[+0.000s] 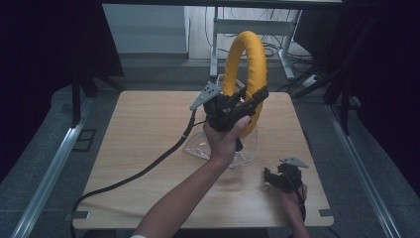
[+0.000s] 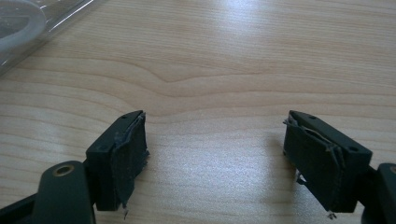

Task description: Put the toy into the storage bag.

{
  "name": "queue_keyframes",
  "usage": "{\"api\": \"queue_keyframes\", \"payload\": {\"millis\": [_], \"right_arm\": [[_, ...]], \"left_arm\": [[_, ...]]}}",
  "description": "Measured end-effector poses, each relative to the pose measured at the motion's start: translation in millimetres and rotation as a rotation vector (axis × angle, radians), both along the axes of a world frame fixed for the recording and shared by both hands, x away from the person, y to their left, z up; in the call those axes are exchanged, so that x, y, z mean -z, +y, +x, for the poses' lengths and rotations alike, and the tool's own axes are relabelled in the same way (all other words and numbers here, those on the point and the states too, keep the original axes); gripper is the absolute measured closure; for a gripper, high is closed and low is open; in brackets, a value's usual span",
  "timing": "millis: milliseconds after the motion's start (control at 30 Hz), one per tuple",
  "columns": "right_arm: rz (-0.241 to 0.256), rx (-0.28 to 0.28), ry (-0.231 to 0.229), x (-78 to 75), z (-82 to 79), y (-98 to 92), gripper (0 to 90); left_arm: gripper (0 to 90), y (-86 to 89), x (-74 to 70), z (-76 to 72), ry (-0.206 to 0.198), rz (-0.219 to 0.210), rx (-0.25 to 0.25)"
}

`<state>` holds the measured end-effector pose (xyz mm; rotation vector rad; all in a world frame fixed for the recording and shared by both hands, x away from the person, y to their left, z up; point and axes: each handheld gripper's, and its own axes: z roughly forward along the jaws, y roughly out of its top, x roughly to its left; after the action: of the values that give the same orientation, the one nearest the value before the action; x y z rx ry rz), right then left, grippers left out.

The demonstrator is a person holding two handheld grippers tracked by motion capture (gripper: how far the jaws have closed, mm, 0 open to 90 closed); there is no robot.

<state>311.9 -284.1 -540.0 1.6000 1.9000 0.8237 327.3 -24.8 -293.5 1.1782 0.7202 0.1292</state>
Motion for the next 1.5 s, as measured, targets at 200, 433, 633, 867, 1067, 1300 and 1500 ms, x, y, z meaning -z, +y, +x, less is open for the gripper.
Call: {"api": "queue_keyframes", "payload": {"millis": [200, 433, 633, 867, 1067, 1300, 1500], "right_arm": [[-0.002, 0.0, 0.0, 0.1, 0.0, -0.1, 21.3], [0.001, 0.003, 0.0, 0.0, -0.1, 0.0, 21.3], [-0.002, 0.0, -0.003, 0.1, 0.1, -0.3, 21.3], [-0.002, 0.001, -0.002, 0.1, 0.0, -0.2, 21.3], [0.002, 0.002, -0.001, 0.0, 0.0, 0.1, 21.4], [-0.001, -0.002, -0.001, 0.1, 0.0, 0.0, 21.4], [-0.001, -0.001, 0.001, -0.1, -0.2, -0.2, 21.4]], "left_arm": [[50.2, -3.3, 10.1, 1.9, 0.006, 0.017, -0.022], [50.3, -8.6, 26.2, 7.1, 0.042, 0.032, -0.017], [50.2, -7.4, 40.7, 14.0, 0.083, 0.047, -0.021], [50.2, -3.7, 56.7, 20.2, 0.124, 0.056, -0.034], [50.3, 5.2, 74.9, 29.3, 0.185, 0.04, -0.044], [50.2, 9.9, 93.0, 36.2, 0.237, 0.046, -0.063], [50.2, 8.0, 106.6, 39.7, 0.275, 0.049, -0.063]]}}
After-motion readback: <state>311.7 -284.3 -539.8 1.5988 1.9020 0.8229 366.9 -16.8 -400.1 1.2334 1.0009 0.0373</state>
